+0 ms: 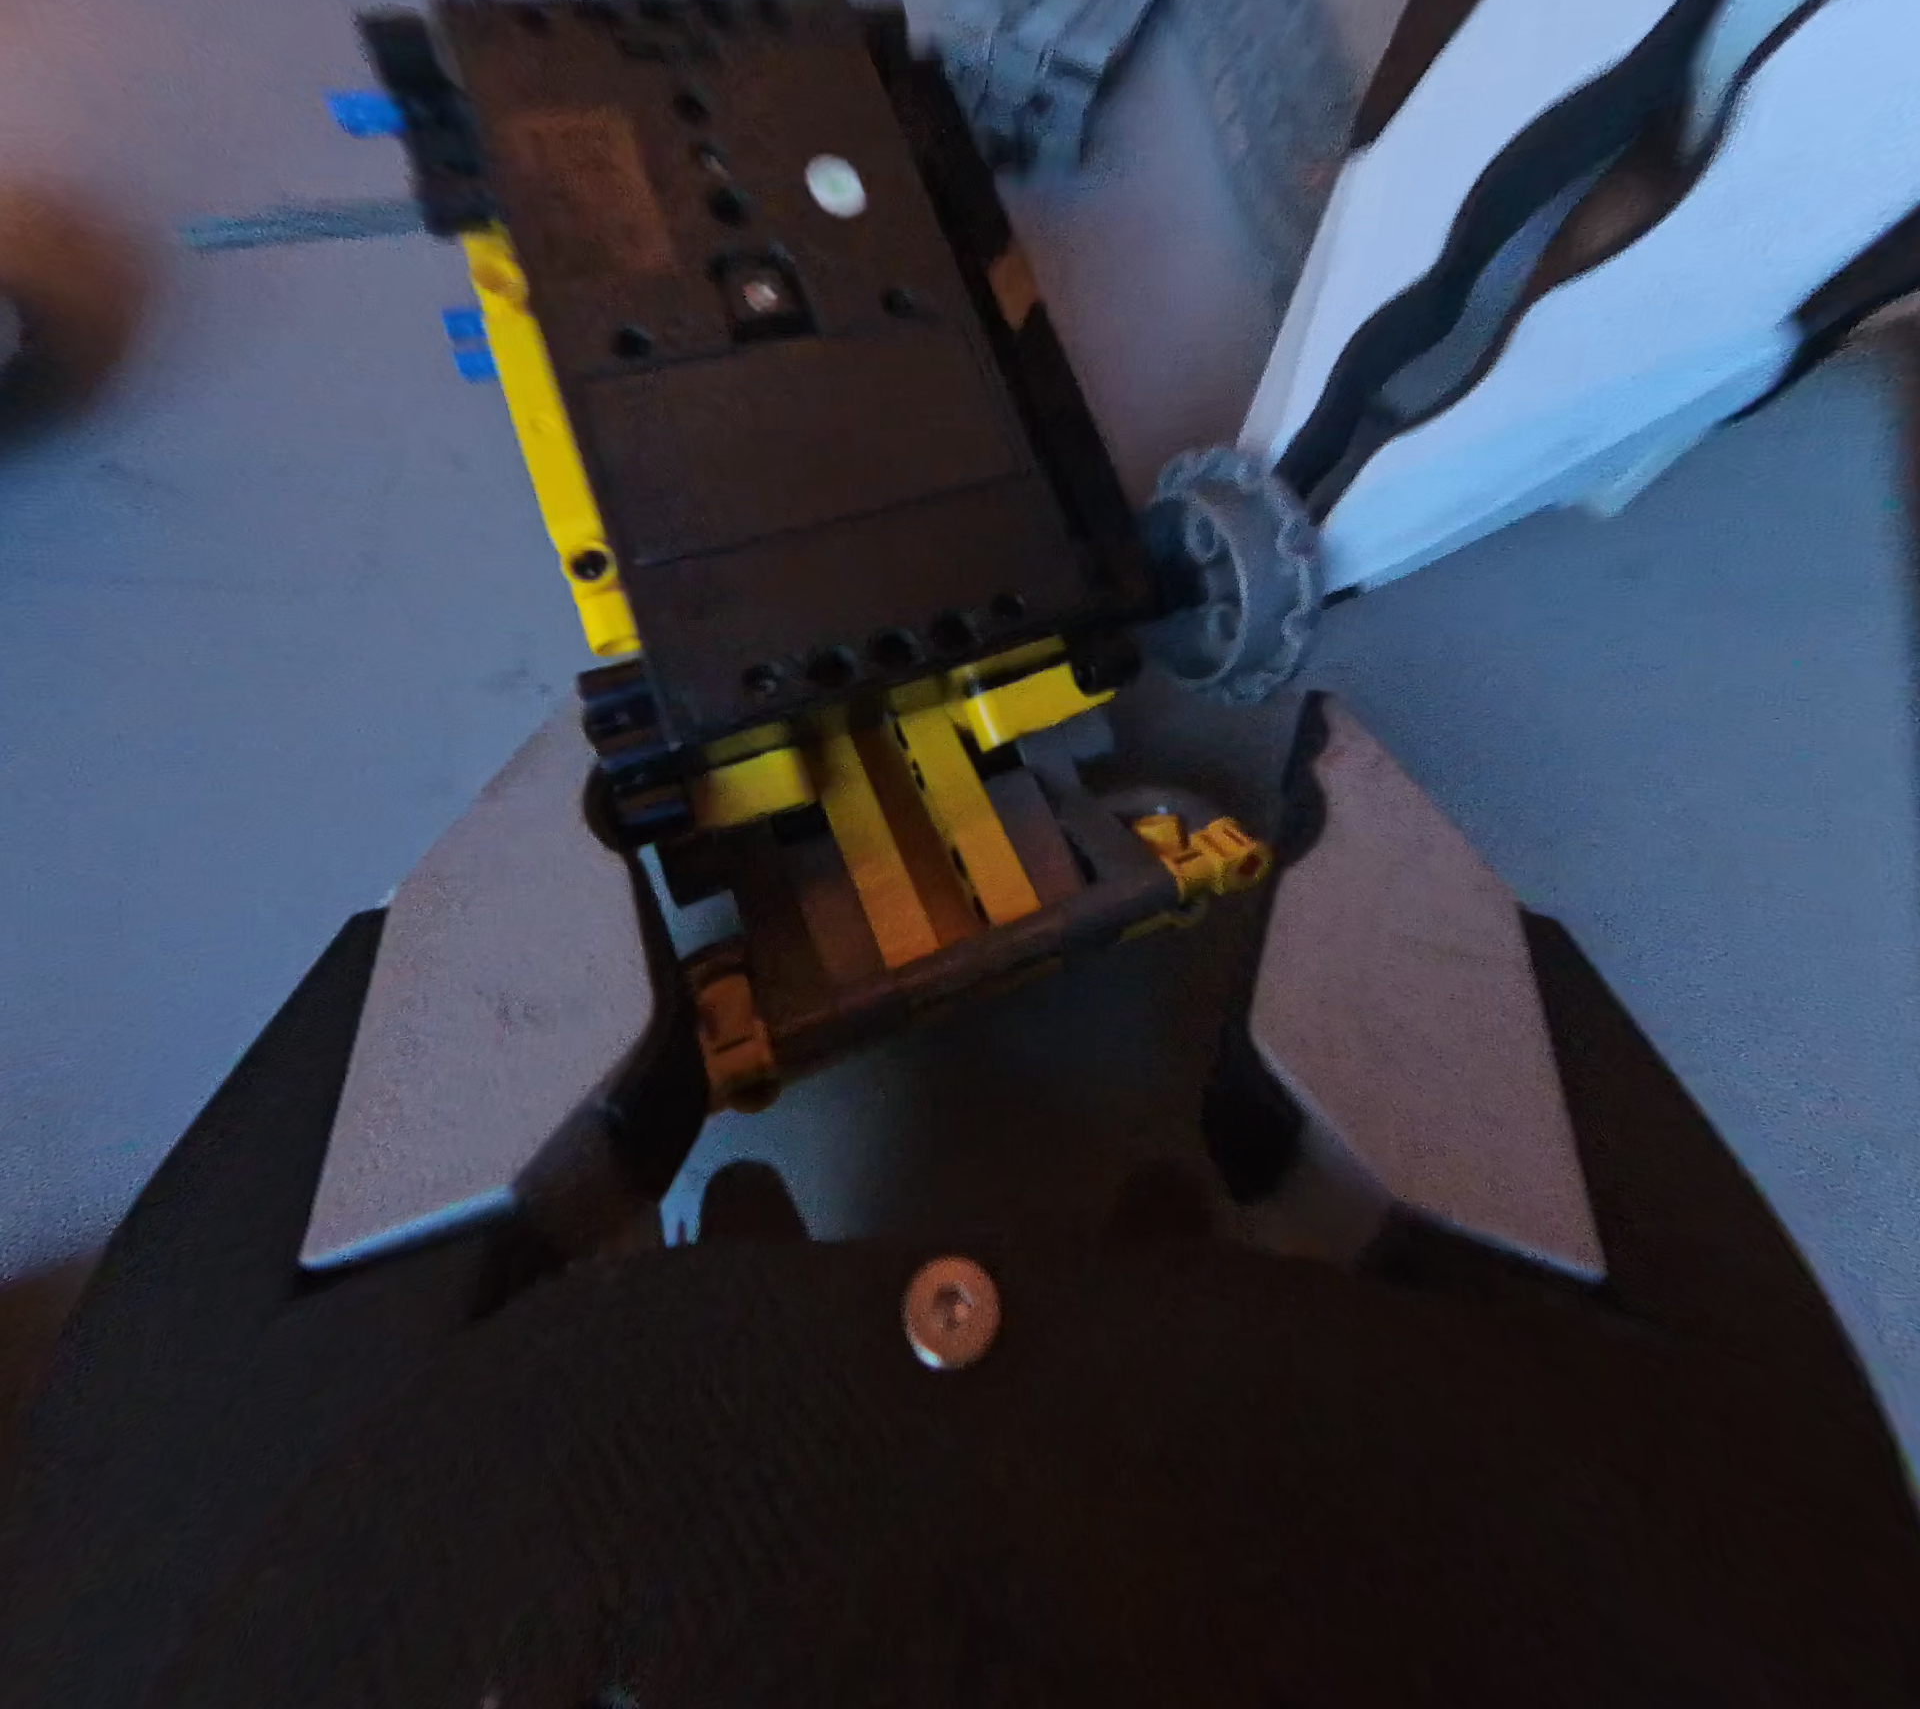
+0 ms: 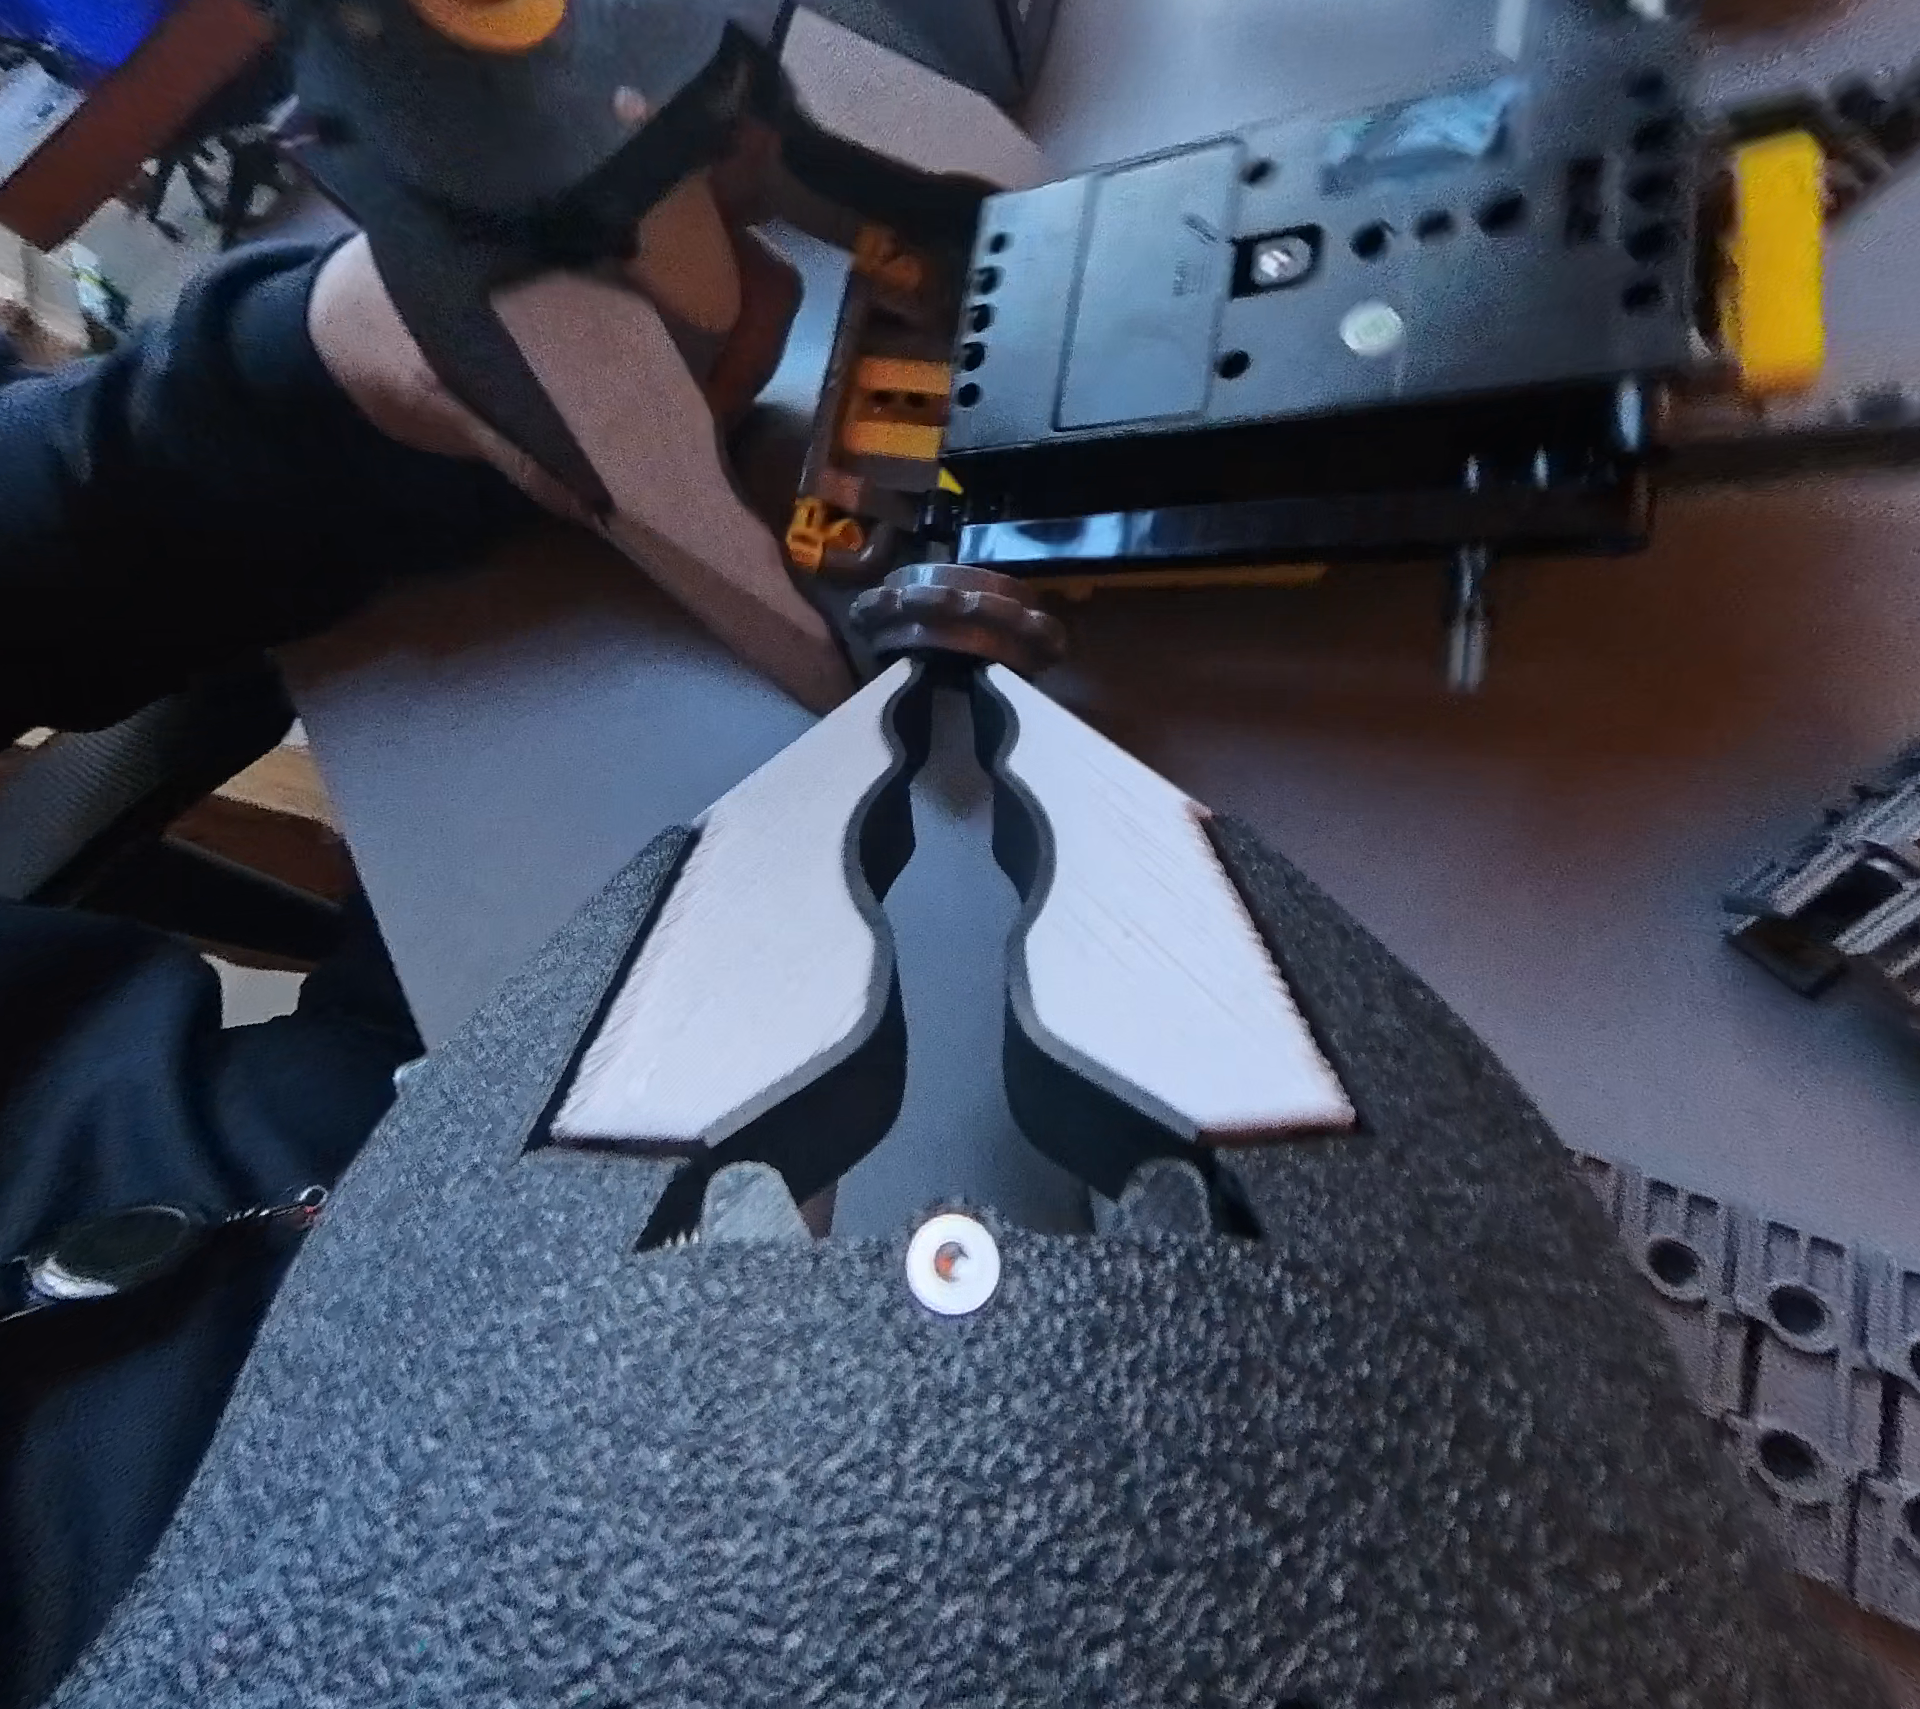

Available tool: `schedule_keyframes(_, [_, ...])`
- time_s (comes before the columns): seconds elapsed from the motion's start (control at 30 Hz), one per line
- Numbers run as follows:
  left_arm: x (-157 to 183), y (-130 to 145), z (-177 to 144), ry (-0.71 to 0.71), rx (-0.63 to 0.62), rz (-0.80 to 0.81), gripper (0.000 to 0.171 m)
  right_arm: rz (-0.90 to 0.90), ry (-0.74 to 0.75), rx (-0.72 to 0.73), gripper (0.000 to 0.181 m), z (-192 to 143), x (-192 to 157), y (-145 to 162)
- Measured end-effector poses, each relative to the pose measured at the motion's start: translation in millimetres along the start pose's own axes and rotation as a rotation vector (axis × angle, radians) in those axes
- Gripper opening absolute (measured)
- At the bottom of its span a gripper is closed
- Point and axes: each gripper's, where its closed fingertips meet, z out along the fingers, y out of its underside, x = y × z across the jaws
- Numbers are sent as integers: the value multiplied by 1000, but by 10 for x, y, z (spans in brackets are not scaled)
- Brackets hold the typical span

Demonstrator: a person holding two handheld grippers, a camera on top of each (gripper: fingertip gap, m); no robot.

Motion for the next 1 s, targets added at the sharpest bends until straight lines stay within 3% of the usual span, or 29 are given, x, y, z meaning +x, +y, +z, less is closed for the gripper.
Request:
schedule_keyframes(0.07, [-42,66,51,-64,-55,51,125,15,-13,-6,3,4,5,9])
schedule_keyframes(0.57, [-71,62,32,-43,-41,69,114,-80,-132,-156,1,-64,-99,50])
schedule_keyframes(0.6, [-77,57,24,-40,-34,69,109,-76,-169,-151,1,-76,-139,36])
schedule_keyframes(0.63, [-68,21,-7,-28,-3,76,86,-62,-234,-146,0,-100,-223,20])
schedule_keyframes(0.67, [-102,29,-15,-38,-6,69,86,-43,-284,-148,0,-125,-286,16])
schedule_keyframes(0.77, [-154,46,-42,-44,-6,69,86,-65,-165,-183,0,-125,-85,91])
schedule_keyframes(1.0, [-157,63,-47,-57,-13,86,86,-149,-11,-109,2,-229,53,86])
